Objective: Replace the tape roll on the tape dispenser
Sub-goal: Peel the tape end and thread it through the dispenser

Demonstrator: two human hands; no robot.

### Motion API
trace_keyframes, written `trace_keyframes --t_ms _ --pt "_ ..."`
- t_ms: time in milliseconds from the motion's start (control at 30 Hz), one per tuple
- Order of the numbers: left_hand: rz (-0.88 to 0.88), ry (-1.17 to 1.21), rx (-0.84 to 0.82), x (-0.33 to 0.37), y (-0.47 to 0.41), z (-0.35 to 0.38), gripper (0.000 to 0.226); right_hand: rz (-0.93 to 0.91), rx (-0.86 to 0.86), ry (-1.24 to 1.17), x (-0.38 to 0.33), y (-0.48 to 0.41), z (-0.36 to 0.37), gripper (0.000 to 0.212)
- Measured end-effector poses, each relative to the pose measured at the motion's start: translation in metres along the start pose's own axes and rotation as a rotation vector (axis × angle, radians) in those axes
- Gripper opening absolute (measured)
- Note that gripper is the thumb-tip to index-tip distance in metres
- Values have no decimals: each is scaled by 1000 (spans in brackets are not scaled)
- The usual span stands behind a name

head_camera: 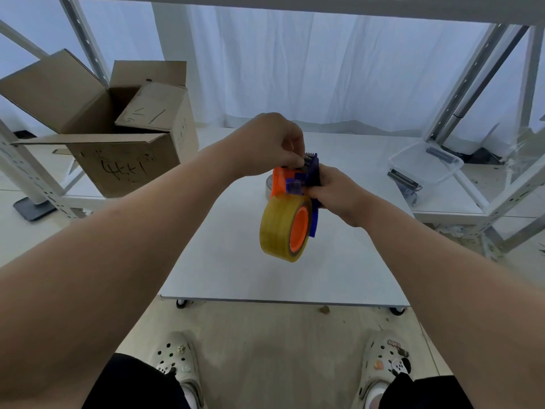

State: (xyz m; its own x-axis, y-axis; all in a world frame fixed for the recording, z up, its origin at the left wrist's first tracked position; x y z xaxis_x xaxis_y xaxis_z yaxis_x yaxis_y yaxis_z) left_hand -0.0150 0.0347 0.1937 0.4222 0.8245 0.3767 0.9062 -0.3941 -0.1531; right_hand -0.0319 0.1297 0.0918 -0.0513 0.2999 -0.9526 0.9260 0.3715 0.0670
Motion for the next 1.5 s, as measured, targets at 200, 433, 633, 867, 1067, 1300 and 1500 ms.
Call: trace_keyframes --t_ms 200,433,633,867,1067,1300,1500 --pt "76 117 -10 1 2 -6 5 159 -212 -446 11 11 11 47" --pt "87 181 35 -2 3 -12 8 146 -441 -693 -6 17 29 93" --pt "46 206 30 -2 4 -15 13 196 -316 -589 1 14 28 107" --pt "52 266 68 -5 6 -21 7 141 -60 -572 -12 7 19 78" --pt "171 234 137 6 9 -22 7 152 -66 -584 -13 11 20 75" --pt "225 263 153 13 10 -19 10 152 -104 -522 -11 12 23 67" --pt "197 262 121 8 8 -16 7 164 -132 -537 -9 12 25 71"
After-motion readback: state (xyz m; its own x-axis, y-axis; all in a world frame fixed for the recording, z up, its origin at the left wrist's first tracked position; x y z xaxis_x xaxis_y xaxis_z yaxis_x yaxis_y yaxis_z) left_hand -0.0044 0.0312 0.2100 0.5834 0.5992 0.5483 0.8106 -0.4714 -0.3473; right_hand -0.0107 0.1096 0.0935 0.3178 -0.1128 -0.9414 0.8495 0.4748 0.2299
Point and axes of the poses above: each hand's wrist, its own y-axis away from the middle knuckle, its own z-axis out of the palm, x = y × z, the point moved 9 cm from there along -y, towards the middle knuckle, and after that the axes turned 7 degrees about -y, right-handed, at the moved point
